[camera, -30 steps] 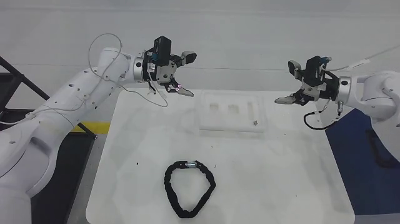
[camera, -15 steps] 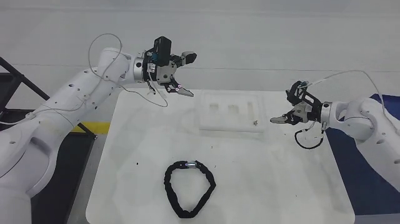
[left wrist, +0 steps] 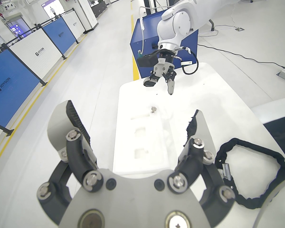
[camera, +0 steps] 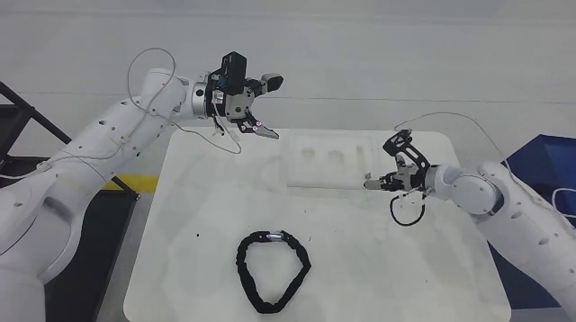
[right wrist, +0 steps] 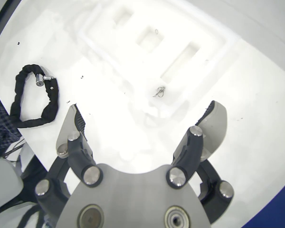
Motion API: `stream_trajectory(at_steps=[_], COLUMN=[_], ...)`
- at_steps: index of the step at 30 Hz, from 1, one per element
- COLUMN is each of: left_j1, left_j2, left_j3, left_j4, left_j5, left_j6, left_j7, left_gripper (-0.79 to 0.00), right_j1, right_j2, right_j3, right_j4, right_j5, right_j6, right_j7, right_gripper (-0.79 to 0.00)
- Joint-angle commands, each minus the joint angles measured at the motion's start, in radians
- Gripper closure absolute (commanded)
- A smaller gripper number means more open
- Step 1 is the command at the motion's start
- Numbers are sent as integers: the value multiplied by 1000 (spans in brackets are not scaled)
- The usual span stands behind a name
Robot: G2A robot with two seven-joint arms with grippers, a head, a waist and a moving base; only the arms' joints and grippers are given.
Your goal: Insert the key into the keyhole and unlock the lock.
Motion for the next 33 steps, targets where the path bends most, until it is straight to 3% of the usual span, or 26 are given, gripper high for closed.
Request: stream_trajectory(at_steps=[1,12,19,33], left_j1=[0,0,0,0], left_j2=[0,0,0,0], left_j3=[0,0,0,0], left_j4=[0,0,0,0], left_j5=[0,0,0,0], left_j6=[0,0,0,0], left_j7=[0,0,0,0], left_gripper=[-785,-785,-785,-785], right_j1=[11,80,111,111], right_j2=[-21,-125,-171,-171], right_j3=[-27,-125,-144,-144], right_j4=[21,166,231,231], right_j5=[31,107,133,133], right_j6=[34,214,203,203], right_j7=[7,7,-1,-1], right_gripper=[-785,-785,-785,-785])
